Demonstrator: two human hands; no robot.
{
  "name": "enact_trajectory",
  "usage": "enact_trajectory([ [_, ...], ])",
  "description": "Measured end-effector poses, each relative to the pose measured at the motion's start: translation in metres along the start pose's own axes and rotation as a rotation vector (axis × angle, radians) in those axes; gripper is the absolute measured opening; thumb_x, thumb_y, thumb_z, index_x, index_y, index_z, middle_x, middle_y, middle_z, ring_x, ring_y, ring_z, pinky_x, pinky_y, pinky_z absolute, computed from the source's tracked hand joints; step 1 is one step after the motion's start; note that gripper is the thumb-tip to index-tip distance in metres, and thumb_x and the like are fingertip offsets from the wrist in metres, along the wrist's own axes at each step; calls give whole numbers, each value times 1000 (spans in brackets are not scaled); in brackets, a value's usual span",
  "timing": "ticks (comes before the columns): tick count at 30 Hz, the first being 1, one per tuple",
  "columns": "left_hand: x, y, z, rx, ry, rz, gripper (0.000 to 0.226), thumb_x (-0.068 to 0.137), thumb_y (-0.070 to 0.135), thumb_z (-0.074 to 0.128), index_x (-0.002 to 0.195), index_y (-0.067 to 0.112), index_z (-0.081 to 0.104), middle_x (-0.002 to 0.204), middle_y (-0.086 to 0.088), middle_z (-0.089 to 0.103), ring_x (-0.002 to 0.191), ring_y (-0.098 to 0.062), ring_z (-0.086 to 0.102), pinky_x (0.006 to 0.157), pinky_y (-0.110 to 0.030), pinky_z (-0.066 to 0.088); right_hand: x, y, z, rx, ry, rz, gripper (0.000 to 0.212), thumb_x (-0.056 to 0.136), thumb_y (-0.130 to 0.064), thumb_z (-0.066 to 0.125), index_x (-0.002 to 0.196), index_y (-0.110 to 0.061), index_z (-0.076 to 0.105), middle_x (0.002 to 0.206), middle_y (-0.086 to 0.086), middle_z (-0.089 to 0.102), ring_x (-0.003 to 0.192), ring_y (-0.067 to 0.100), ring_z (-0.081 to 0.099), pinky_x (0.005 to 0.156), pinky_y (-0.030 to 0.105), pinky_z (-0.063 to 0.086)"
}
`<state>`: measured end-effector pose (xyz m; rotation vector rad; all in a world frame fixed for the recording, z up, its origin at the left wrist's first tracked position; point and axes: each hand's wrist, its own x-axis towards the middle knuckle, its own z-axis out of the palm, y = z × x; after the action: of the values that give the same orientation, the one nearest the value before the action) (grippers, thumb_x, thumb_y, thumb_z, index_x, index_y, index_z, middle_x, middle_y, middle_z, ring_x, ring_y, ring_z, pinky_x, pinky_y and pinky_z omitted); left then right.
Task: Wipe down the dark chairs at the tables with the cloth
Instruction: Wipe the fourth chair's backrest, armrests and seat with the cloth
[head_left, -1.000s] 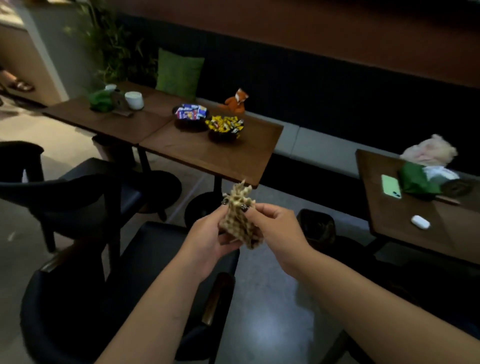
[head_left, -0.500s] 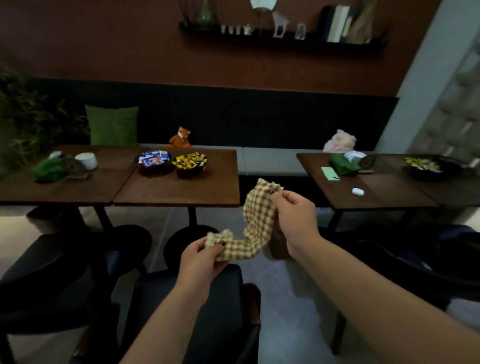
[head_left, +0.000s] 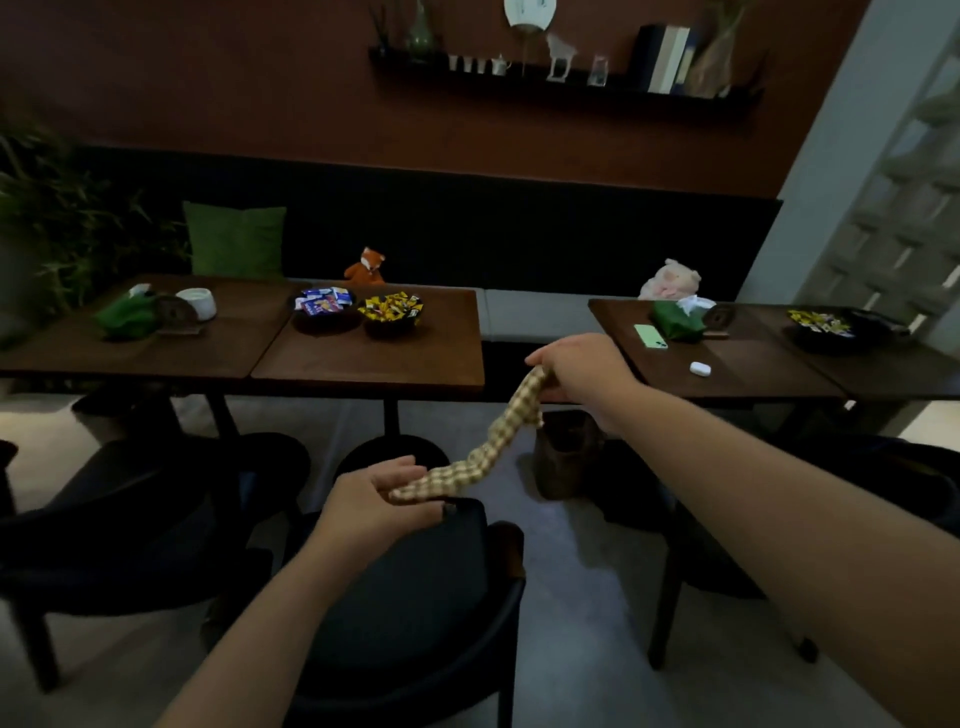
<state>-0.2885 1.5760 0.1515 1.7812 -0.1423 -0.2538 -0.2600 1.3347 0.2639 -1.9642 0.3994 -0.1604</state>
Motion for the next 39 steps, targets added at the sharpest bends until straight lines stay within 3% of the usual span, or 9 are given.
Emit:
enact_trajectory([
  [4, -17, 5, -23, 85, 60, 110, 15, 75, 9, 82, 85, 19, 79, 82, 0, 76, 81, -9, 71, 70, -18, 55, -29, -1, -13, -362, -76, -194, 15, 79, -7, 68, 79, -22, 67, 76, -4, 65, 69, 6, 63, 49, 9, 45],
  [8, -8, 9, -54, -77, 62, 18, 10, 84, 17, 74, 75, 19, 78, 81, -8, 76, 72, -17, 72, 61, -23, 55, -47, 1, -18, -487, -92, -269, 16, 78, -20, 74, 66, -30, 68, 64, -12, 66, 61, -2, 61, 46, 6, 38],
  [12, 13, 16, -88, -217, -70, -67, 18, 72, 38, 73, 86, 29, 80, 100, 5, 75, 90, -11, 71, 80, -30, 48, -47, -1, -14, -131, -124, -57, 8, 86, -15, 66, 83, -18, 73, 81, -3, 74, 79, 8, 68, 69, 23, 53],
  [16, 35, 39, -112, -300, -120, -20, 38, 68, 41, 71, 96, 15, 76, 106, -7, 74, 93, -19, 71, 80, -37, 53, -51, 0, 19, 455, -188, 156, 21, 97, -10, 48, 109, -8, 65, 105, 12, 72, 98, 27, 68, 83, 44, 55],
  [22, 49, 76, -150, -282, -85, 103, 54, 49, 40, 87, 93, 11, 76, 96, -11, 76, 88, -24, 73, 71, -35, 59, -58, -10, 76, 463, 16, -8, 30, 78, -10, 75, 106, -8, 64, 99, 7, 73, 89, 19, 71, 72, 33, 57],
  [27, 54, 89, -175, -231, -38, 134, 44, 39, 25, 88, 78, 12, 73, 84, -10, 76, 74, -19, 73, 63, -29, 57, -49, -29, 82, 320, 77, -105, 20, 85, -12, 69, 105, -9, 65, 98, 6, 73, 89, 15, 70, 76, 29, 57],
  [30, 51, 94, -183, -262, 20, 154, 38, 45, 9, 79, 80, 12, 65, 67, -1, 73, 56, -9, 68, 46, -19, 50, -44, -42, 68, 308, -59, -108, 14, 94, -11, 57, 107, -9, 63, 99, 7, 71, 89, 17, 68, 74, 29, 57],
  [34, 38, 108, -181, -356, -54, 114, 29, 63, 10, 73, 91, 7, 70, 79, -5, 76, 67, -14, 72, 50, -23, 54, -41, -61, 43, 318, -273, -71, 13, 95, -10, 53, 98, -10, 66, 87, 5, 72, 79, 15, 68, 70, 32, 57],
  [39, 36, 135, -178, -355, -74, 16, 22, 96, 19, 55, 104, 3, 68, 97, -11, 75, 80, -20, 73, 58, -34, 58, -32, -83, 26, 367, -157, -110, 18, 94, -23, 56, 93, -16, 73, 89, 1, 75, 77, 13, 71, 60, 29, 54],
])
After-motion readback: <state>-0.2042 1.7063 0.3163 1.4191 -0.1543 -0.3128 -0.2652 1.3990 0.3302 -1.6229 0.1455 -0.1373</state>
